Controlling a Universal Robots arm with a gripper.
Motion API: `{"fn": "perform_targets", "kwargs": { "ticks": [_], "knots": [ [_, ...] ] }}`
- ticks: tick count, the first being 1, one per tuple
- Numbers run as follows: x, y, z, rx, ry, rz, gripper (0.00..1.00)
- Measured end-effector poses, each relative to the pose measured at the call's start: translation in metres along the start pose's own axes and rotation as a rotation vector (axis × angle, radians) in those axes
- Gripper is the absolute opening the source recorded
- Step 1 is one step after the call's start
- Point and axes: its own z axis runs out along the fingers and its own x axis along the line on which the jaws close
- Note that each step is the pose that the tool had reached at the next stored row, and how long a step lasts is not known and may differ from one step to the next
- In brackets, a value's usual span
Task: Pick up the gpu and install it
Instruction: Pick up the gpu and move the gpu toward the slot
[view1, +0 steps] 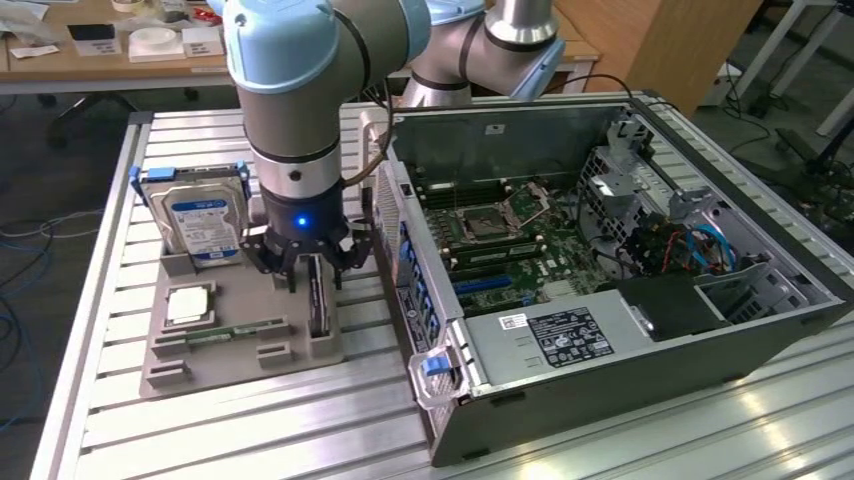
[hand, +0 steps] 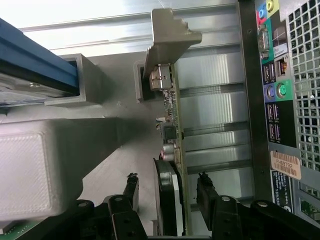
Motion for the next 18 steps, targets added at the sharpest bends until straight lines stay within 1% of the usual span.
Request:
{"fn": "perform_targets", "kwargs": {
  "ticks": [3,4,5,7,10,11,18],
  "knots": [
    [0.0000,0.0000,0.0000,0.0000,0.0000,0.000,0.59],
    [0.0000,0.0000,0.0000,0.0000,0.0000,0.000,0.58],
    [0.0000,0.0000,0.0000,-0.0001,0.0000,0.000,0.51],
    [0.0000,0.0000,0.0000,0.0000,0.0000,0.000,0.51],
    [0.0001,0.0000,0.0000,0.0001,0.0003,0.000,0.33],
    [0.0000,0.0000,0.0000,0.0001,0.0001,0.000,0.29],
    [0.0000,0.0000,0.0000,-0.0001,-0.0001,0.000,0.29]
  ]
}}
